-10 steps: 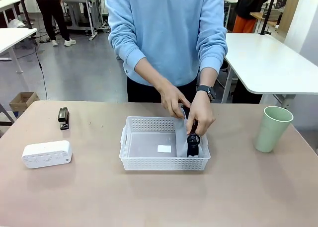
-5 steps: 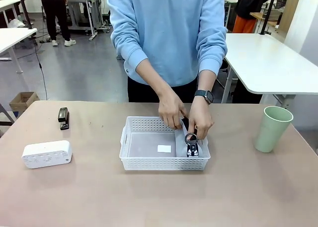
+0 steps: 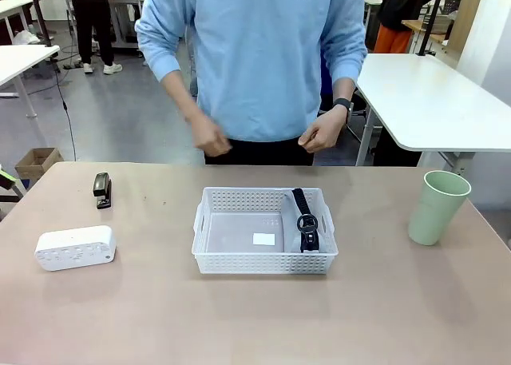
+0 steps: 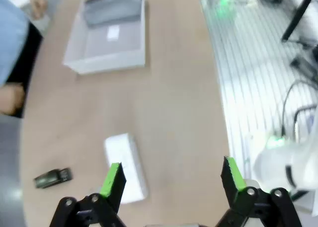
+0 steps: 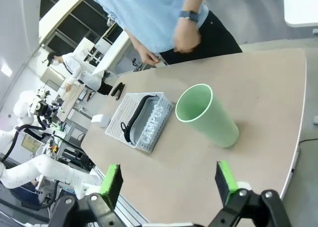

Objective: Efficiently arrange items inside the basket to fit them all.
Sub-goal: Pick up the Digital clock and place it inside the Organizing basket.

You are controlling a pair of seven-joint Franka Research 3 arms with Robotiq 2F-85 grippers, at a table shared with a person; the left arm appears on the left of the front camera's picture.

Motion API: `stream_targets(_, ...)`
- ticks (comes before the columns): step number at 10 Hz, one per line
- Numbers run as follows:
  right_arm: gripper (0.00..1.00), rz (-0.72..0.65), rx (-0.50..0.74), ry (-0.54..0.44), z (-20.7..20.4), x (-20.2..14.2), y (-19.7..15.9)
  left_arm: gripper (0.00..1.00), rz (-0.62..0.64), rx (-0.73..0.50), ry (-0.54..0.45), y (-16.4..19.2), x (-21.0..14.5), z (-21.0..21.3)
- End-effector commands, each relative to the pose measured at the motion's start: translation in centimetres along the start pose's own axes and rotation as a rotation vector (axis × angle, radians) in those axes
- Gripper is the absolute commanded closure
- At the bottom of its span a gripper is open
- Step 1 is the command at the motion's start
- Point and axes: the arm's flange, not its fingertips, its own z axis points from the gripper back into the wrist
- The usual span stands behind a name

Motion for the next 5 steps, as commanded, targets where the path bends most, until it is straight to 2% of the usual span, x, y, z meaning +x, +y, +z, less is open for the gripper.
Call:
stream_targets(1, 0.0, 0.028, 0.012, -0.025, 0.1, 0.4, -0.2, 0.0, -0.023, 0.215, 0.176, -0.4, 1.3, -2.3)
stream_targets(2, 0.0, 0.028, 0.012, -0.025, 0.1, 0.4, -0.2, 0.0, 0.04, 0.265, 0.198, 0.7, 1.8, -2.5)
stream_targets(3, 0.0, 0.028, 0.012, -0.025, 0.1, 0.4, -0.2, 0.0, 0.122, 0.23, 0.17, 1.7, 2.2, -2.8)
stream_targets(4, 0.0, 0.028, 0.012, -0.025, 0.1, 0.4, -0.2, 0.0, -0.057, 0.186, 0.158, 0.9, 2.3, -0.1)
stream_targets(5, 0.0, 0.028, 0.012, -0.025, 0.1, 0.4, -0.2, 0.0, -0.057, 0.186, 0.158, 0.9, 2.3, -0.1)
